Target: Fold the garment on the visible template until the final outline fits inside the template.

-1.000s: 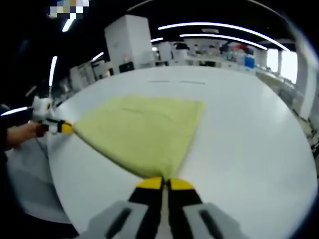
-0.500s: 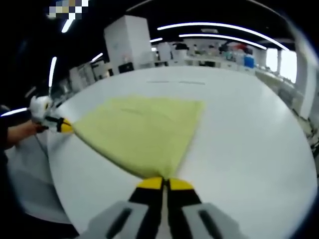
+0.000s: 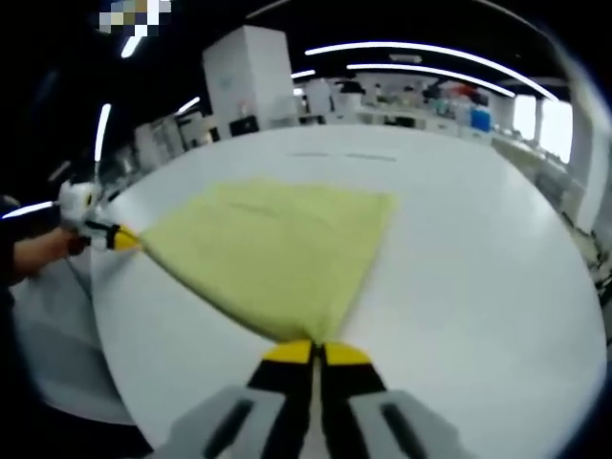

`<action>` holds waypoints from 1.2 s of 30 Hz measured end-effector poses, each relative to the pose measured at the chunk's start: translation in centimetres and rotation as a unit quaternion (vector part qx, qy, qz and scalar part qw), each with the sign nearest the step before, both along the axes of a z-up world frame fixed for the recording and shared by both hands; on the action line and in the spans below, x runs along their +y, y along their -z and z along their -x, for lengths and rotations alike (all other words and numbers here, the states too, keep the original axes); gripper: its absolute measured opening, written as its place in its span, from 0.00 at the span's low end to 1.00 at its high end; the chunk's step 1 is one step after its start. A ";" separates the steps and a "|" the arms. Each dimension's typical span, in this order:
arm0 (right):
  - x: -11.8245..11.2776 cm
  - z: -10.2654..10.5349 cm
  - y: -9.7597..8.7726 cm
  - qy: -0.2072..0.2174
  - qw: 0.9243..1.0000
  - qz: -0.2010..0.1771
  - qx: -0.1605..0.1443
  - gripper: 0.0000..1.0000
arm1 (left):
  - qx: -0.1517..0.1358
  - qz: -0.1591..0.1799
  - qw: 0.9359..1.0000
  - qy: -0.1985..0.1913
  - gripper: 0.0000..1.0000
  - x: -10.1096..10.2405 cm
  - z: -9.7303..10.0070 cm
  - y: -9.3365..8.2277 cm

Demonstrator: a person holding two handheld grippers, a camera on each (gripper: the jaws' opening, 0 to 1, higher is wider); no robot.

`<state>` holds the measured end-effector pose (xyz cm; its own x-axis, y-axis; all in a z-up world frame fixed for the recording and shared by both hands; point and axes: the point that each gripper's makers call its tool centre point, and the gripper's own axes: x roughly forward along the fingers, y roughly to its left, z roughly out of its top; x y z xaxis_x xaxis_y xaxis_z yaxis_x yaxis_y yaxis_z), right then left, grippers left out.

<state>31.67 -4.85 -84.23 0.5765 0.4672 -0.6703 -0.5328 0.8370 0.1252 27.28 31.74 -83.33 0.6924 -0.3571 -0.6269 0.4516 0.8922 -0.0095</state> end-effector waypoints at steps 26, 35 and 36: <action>-0.1 0.3 0.2 -0.001 1.000 -0.003 0.007 0.00 | 0.012 0.003 1.000 0.027 0.00 -0.9 0.4 0.1; -0.4 0.8 0.2 -0.007 1.000 -0.003 0.008 0.00 | 0.018 0.009 1.000 0.011 0.00 -0.9 0.9 0.2; -0.4 0.9 0.2 -0.007 1.000 -0.003 0.008 0.00 | 0.019 0.010 1.000 0.012 0.00 -1.0 0.9 0.2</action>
